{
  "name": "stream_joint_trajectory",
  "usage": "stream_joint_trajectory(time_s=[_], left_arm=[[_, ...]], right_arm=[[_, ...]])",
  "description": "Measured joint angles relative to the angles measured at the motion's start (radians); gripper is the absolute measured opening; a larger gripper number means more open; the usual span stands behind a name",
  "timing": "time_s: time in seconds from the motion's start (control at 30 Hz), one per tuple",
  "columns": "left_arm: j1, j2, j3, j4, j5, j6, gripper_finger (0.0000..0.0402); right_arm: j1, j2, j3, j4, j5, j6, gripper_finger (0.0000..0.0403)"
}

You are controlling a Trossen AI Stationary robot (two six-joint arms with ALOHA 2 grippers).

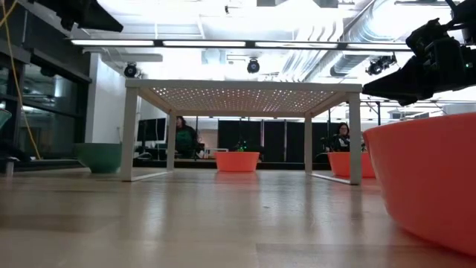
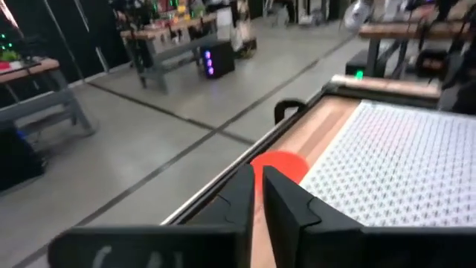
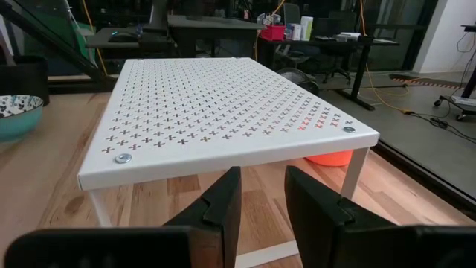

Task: Pick & Place Mini bowls
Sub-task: Put the top left white patterned bowl on the shelf

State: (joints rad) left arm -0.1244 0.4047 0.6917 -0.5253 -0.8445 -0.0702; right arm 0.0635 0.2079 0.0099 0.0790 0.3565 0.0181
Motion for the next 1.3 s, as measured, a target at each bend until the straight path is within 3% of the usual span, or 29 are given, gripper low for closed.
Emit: stream_joint_trajectory(time_s=[0.37,0.67,0.93,1.1,1.3], left_arm=[[0.001,0.125,0.202,-0.331,0.035,-0.172,0.0127],[0.001,0.168,0.289,-0.434,0.117,-0.2,0.014],[0.001,0.217,0.297,-0.453,0.289,-0.284,0.014],[0.008,0.267,0.297,-0.383,0.399,-0.282,0.014],[0.217,0.331,0.297,-0.11,0.747,-0.091,0.014]], right_arm=[[0.0,0.0,0.0,0.0,0.0,0.0,0.0094],[0.0,0.0,0.0,0.0,0.0,0.0,0.0094],[0.0,0.0,0.0,0.0,0.0,0.0,0.0094],[0.0,0.0,0.0,0.0,0.0,0.0,0.0094],[0.0,0.0,0.0,0.0,0.0,0.0,0.0094]])
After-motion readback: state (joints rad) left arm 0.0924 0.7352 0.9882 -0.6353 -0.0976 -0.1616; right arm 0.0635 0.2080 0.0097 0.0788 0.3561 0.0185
